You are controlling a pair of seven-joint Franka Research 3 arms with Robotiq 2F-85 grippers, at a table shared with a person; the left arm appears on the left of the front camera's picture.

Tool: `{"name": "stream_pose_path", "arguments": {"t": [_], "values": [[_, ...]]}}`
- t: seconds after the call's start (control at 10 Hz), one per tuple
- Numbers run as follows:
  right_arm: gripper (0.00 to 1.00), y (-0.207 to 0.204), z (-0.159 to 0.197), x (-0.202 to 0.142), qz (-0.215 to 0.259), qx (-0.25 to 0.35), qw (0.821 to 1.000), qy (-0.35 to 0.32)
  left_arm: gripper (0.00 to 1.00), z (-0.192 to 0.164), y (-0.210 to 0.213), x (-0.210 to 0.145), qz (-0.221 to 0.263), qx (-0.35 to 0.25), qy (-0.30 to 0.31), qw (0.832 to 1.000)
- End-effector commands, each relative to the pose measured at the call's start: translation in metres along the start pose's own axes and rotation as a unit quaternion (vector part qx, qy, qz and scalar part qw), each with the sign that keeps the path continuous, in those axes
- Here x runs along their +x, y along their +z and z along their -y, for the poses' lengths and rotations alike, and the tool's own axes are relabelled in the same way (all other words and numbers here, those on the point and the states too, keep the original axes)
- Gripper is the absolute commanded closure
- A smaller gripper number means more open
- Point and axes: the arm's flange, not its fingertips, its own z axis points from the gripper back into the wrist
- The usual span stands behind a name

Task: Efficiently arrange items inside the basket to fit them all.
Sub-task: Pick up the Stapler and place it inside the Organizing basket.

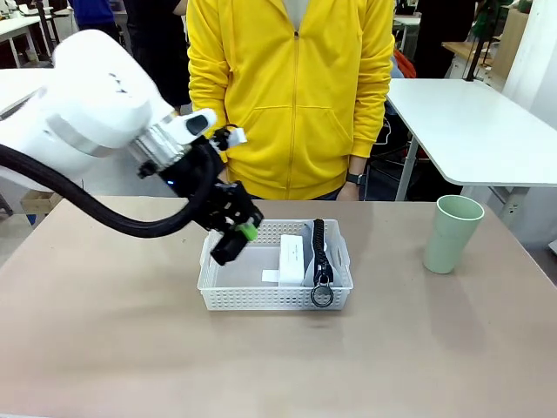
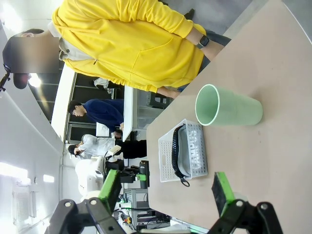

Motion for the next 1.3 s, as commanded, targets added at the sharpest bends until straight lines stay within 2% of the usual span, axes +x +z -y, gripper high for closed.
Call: {"name": "stream_pose_path", "arguments": {"t": [0.0,0.2,0.3,0.5,0.6,0.7,0.8,0.9,1.0,1.2], "values": [[0.00,-0.002,0.001,0.001,0.003,0.013,1.000,0.012,0.57,0.007,-0.018,0.008,-0.023,0.027,-0.042,0.999],[0.00,-0.002,0.001,0.001,0.003,0.013,1.000,0.012,0.57,-0.001,-0.041,0.021,-0.029,0.109,-0.043,0.993],[0.00,-0.002,0.001,0.001,0.003,0.013,1.000,0.012,0.57,0.013,-0.030,0.004,-0.028,0.024,-0.032,0.999],[0.00,-0.002,0.001,0.001,0.003,0.013,1.000,0.012,0.57,0.013,-0.030,0.004,-0.028,0.024,-0.032,0.999],[0.00,-0.002,0.001,0.001,0.003,0.013,1.000,0.012,0.57,0.006,-0.044,0.008,-0.036,0.051,-0.040,0.997],[0.00,-0.002,0.001,0.001,0.003,0.013,1.000,0.012,0.57,0.007,-0.044,0.010,-0.014,0.130,-0.075,0.989],[0.00,-0.002,0.001,0.001,0.003,0.013,1.000,0.012,0.57,0.003,-0.056,0.014,-0.012,0.160,-0.101,0.982],[0.00,-0.002,0.001,0.001,0.003,0.013,1.000,0.012,0.57,-0.004,-0.065,0.017,-0.009,0.184,-0.129,0.974],[0.00,-0.002,0.001,0.001,0.003,0.013,1.000,0.012,0.57,-0.011,-0.073,0.017,-0.007,0.215,-0.122,0.969],[0.00,-0.002,0.001,0.001,0.003,0.013,1.000,0.012,0.57,-0.021,-0.085,0.018,-0.025,0.217,-0.120,0.969]]}}
